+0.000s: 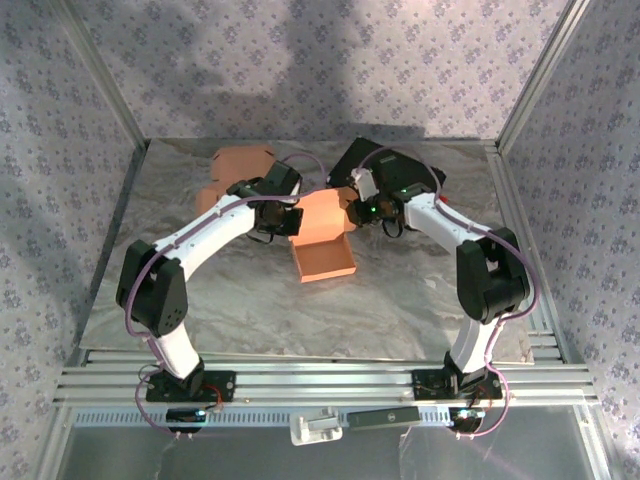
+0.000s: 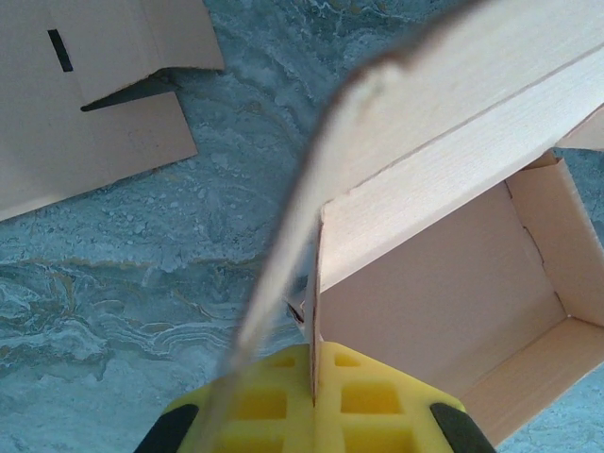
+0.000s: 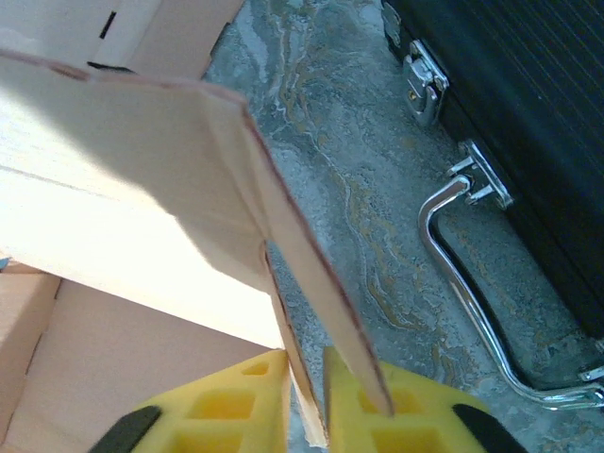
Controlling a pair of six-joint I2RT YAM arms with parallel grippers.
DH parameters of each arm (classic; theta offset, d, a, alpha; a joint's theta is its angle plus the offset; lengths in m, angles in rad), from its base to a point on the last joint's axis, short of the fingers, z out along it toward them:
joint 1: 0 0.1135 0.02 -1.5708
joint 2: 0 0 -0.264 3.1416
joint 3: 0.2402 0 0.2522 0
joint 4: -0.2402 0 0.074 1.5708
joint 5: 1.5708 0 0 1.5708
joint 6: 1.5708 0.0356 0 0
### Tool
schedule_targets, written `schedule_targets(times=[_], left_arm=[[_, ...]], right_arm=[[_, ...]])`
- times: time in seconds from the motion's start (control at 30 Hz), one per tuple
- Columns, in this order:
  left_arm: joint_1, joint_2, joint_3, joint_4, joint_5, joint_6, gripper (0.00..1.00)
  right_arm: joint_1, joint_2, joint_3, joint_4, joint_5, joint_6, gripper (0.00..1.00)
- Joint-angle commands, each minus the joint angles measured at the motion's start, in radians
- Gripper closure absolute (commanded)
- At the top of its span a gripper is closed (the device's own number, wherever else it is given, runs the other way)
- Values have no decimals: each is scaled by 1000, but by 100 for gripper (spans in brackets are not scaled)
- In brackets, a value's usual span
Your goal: Fold the paper box
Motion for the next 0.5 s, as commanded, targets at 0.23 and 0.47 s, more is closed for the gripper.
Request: schedule_targets(times=[0.23,0.47], left_arm=[[5,38,33,9,-26,-99,100],[10,32,-32,113,-79,-209,100]], right_arm=[[127,-158,-104,70,303,153,100],[270,-229,-233,144,643,416,100]])
